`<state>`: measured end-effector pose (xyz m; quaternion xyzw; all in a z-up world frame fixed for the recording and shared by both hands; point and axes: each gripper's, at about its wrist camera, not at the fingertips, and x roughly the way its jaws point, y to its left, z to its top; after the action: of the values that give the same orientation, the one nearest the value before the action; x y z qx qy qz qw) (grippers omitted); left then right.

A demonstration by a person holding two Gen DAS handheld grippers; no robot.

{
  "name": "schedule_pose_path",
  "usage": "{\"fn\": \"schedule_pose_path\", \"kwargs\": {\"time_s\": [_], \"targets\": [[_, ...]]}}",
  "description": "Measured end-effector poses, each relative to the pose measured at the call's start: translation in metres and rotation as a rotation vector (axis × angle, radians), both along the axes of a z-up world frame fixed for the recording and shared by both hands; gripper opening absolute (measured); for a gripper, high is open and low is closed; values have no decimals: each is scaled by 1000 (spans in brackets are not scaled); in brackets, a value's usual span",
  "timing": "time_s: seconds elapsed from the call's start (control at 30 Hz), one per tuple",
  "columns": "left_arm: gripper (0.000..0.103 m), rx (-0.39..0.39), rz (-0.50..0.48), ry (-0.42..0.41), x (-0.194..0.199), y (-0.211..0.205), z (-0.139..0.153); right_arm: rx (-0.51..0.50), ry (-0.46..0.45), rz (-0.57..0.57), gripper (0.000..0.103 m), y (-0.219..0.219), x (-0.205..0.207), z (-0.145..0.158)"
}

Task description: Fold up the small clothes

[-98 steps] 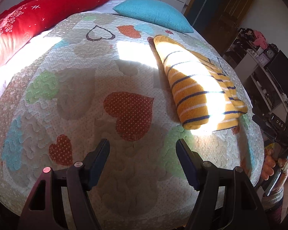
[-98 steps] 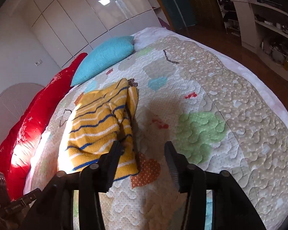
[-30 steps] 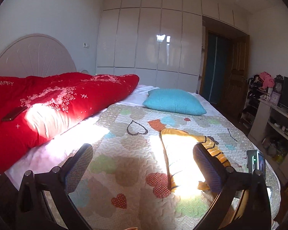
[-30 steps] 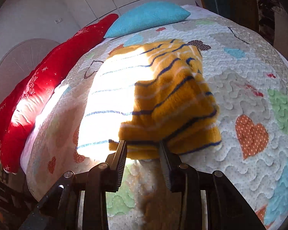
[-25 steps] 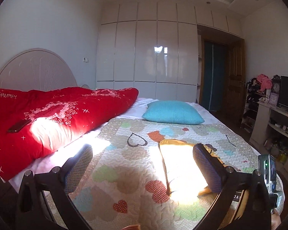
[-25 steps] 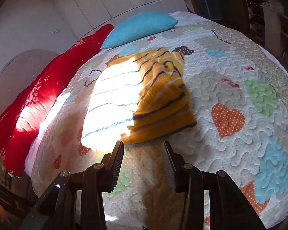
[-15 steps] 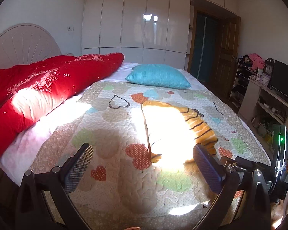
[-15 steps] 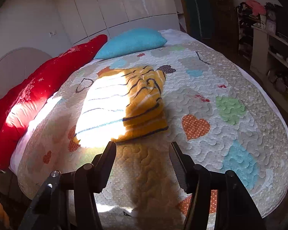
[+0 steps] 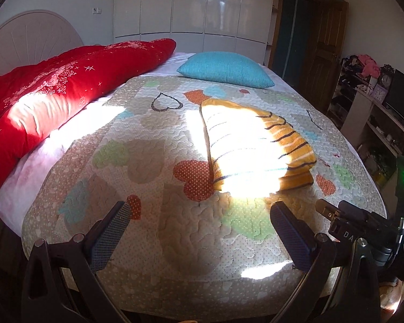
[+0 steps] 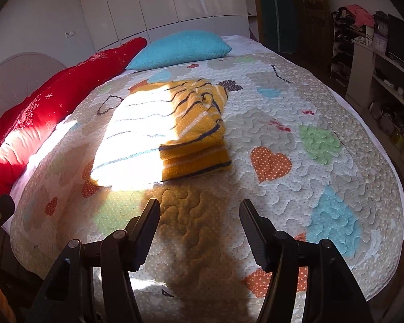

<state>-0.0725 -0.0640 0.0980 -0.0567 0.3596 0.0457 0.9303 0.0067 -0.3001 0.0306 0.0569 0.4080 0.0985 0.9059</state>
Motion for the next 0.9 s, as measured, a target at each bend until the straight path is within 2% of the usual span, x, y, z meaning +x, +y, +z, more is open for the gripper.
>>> {"fn": "schedule_pose_path", "kwargs": {"time_s": [0.3, 0.6, 0.9], "targets": [[103, -3, -19, 65, 6, -7, -17, -1, 32, -18, 67, -3, 0, -12], [103, 36, -27, 111, 10, -15, -27, -13, 34, -10, 68, -1, -2, -14], [103, 18, -47, 144, 12, -16, -34, -17, 35, -4, 68, -1, -2, -16]]}}
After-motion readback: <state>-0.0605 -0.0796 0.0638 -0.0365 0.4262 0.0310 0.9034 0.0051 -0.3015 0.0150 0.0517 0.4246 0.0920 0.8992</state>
